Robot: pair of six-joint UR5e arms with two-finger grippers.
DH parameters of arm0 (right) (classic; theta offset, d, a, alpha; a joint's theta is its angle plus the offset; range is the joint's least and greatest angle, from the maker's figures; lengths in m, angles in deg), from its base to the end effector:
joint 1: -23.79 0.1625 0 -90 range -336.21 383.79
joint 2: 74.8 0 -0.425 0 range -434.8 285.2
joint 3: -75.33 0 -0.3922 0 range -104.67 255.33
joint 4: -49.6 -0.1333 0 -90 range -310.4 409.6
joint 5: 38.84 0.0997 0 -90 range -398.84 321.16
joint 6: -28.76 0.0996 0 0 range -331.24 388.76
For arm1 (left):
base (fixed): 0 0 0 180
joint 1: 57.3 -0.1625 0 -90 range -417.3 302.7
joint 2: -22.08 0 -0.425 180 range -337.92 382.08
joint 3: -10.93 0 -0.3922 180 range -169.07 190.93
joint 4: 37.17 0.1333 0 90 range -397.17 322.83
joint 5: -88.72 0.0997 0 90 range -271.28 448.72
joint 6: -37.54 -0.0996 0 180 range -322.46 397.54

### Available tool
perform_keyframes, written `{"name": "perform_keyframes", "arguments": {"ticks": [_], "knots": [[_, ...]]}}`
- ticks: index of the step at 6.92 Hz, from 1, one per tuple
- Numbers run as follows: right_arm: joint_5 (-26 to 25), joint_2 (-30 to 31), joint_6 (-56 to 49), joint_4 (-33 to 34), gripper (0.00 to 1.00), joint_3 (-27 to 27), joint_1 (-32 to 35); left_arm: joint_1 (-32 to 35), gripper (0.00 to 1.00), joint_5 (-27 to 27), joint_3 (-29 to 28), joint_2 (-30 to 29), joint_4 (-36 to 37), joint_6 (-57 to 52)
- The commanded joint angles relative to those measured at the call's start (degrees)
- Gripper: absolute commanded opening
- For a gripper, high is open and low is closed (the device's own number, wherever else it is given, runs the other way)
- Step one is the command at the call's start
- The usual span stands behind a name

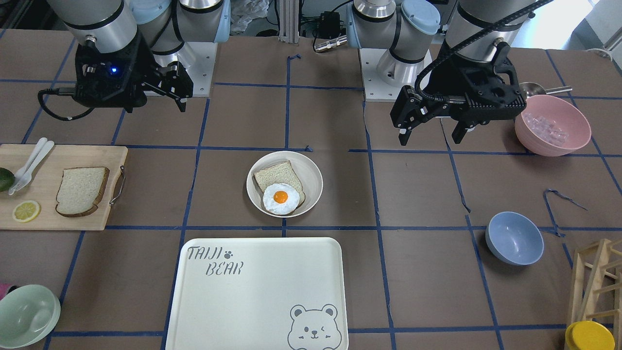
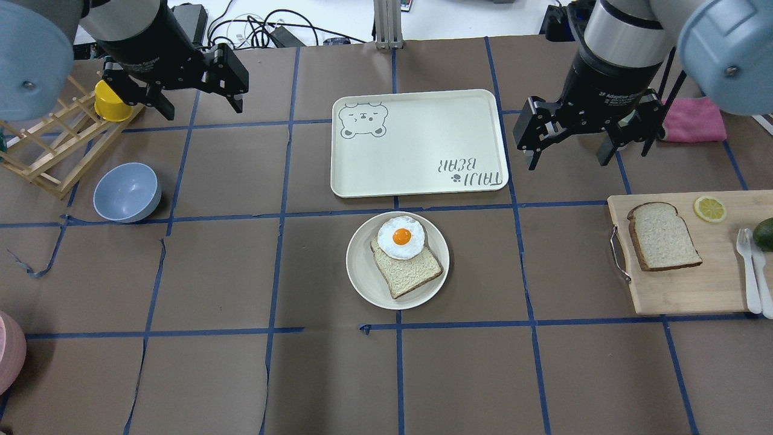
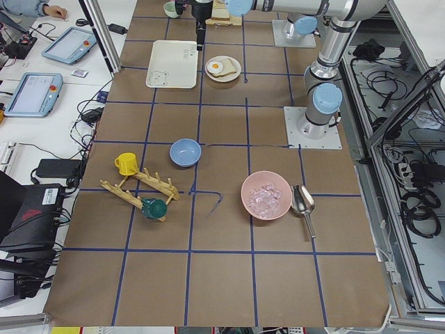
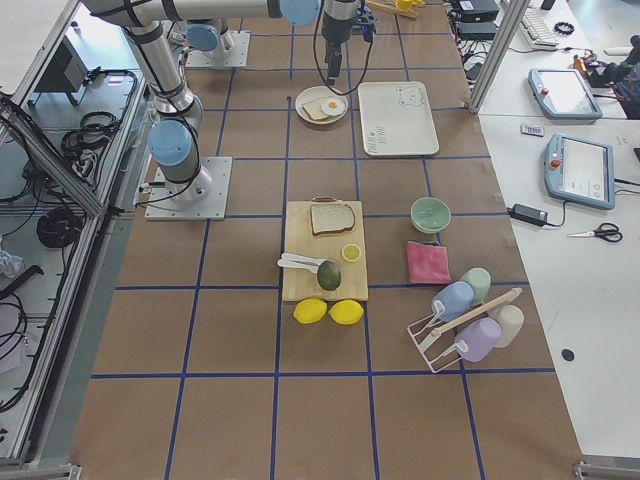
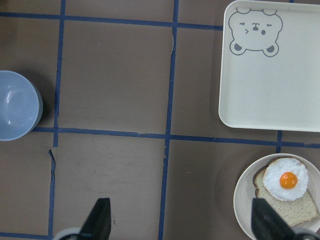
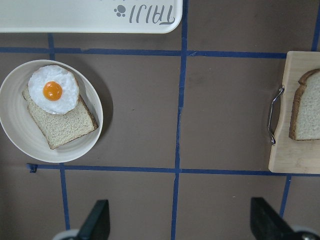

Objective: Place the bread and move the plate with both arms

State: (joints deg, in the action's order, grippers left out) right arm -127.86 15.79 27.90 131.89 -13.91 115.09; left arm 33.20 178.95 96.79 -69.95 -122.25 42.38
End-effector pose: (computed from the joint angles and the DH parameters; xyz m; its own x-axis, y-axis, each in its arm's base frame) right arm 0.1458 -0.4726 0.4867 -0.9992 -0.0357 -0.0187 -0.0375 0.9932 0.1105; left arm -0.1374 -0.5169 0.5150 -0.9971 -0.0755 0.0064 -0.0757 0.9896 -0.1223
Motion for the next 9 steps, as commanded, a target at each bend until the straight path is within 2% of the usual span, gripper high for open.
{"name": "perform_keyframes", "arguments": {"ticks": [1,9], "knots": [[0.07,0.03,-0.19,0.06,1.0,0.03,-0.07,0.12,1.0,-0.05,-0.08,0.0,0.0,0.0],[0.43,-2.25,0.42,0.68,1.0,-0.23,-0.07,0.03,1.0,-0.05,0.01,0.0,0.0,0.0]]}}
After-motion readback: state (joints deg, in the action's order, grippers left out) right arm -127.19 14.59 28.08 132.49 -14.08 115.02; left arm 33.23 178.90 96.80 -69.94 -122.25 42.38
